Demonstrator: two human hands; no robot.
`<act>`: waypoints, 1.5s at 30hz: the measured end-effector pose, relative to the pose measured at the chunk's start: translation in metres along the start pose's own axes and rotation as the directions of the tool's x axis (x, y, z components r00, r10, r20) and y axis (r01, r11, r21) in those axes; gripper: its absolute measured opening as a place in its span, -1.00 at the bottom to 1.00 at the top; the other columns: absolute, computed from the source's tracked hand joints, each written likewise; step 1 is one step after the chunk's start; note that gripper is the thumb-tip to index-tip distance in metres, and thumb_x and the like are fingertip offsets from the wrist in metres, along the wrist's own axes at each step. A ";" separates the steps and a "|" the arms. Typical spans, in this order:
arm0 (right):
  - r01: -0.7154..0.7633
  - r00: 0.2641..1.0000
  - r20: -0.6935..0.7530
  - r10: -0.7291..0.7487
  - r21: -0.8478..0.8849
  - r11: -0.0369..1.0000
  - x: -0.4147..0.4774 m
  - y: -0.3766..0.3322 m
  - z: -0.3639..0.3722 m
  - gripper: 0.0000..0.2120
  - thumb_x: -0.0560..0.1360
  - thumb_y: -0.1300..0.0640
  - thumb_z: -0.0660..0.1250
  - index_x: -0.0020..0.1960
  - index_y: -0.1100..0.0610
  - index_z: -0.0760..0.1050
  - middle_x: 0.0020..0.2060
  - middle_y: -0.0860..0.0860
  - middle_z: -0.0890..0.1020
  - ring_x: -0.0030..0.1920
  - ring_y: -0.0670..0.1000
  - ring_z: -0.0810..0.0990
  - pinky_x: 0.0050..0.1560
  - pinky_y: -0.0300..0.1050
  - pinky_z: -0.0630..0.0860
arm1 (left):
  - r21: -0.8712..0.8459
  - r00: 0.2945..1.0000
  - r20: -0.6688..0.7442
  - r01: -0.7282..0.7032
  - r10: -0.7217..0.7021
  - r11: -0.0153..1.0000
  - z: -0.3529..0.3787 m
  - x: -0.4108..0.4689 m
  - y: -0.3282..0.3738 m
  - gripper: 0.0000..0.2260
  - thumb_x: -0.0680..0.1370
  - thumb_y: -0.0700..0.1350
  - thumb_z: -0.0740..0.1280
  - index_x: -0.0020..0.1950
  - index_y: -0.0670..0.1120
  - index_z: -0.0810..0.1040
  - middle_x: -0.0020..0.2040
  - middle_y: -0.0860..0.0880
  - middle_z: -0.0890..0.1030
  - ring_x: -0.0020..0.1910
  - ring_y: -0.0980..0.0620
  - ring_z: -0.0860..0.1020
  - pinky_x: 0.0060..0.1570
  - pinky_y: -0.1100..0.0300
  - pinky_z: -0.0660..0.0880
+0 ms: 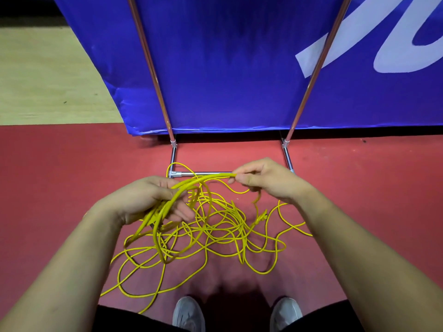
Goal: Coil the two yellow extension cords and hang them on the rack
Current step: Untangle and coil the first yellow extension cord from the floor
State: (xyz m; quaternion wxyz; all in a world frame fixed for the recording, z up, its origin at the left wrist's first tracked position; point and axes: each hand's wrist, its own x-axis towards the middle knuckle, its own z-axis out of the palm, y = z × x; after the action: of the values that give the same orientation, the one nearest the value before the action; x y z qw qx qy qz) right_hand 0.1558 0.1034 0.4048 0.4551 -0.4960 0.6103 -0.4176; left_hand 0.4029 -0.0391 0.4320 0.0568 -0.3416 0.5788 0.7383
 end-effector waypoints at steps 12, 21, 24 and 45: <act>0.100 0.991 0.124 -0.057 -0.375 0.922 0.004 -0.027 0.039 -0.88 0.50 0.12 0.41 -0.09 0.15 0.68 -0.27 0.06 0.69 -0.27 -0.10 0.59 -0.20 -0.11 0.54 | -0.026 1.000 0.025 -0.002 0.003 1.000 0.035 0.010 0.008 -0.83 0.53 -0.17 0.26 -0.07 -0.29 0.52 -0.18 -0.35 0.66 -0.32 -0.16 0.68 -0.45 0.20 0.57; 0.033 0.998 -0.051 -0.045 -0.226 0.973 0.007 -0.010 0.029 -0.85 0.49 0.14 0.44 -0.17 0.20 0.54 -0.36 0.04 0.54 -0.34 -0.09 0.45 -0.27 -0.14 0.40 | -0.216 0.991 -0.064 -0.131 0.120 0.967 0.026 0.010 0.013 -0.90 0.47 -0.15 0.24 -0.11 -0.18 0.41 -0.50 -0.02 0.32 -0.64 0.09 0.27 -0.62 0.34 0.25; -0.022 0.998 -0.053 0.016 -0.119 0.993 0.000 0.015 0.010 -0.89 0.54 0.21 0.37 -0.17 0.11 0.57 -0.28 0.13 0.59 -0.26 -0.03 0.54 -0.10 0.02 0.51 | -0.239 0.992 -0.079 -0.118 0.102 0.964 0.018 0.007 0.012 -0.91 0.46 -0.14 0.29 -0.13 -0.15 0.43 -0.47 -0.07 0.39 -0.61 0.02 0.37 -0.57 0.30 0.33; -0.065 0.990 0.089 0.106 -0.372 0.926 0.011 0.058 0.016 -0.76 0.56 0.09 0.33 -0.15 0.26 0.45 -0.33 0.09 0.39 -0.32 -0.10 0.35 -0.30 -0.06 0.35 | -0.254 0.953 -0.026 -0.299 0.302 0.920 0.026 0.005 0.016 -0.88 0.50 -0.15 0.28 -0.15 -0.19 0.44 -0.54 0.07 0.24 -0.64 0.15 0.21 -0.56 0.29 0.10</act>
State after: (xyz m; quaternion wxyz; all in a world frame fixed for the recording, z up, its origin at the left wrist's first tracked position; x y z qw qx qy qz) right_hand 0.1569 0.1013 0.3435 0.4040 -0.5670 0.6735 -0.2485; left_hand 0.3800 -0.0222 0.4450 -0.0973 -0.2481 0.5243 0.8088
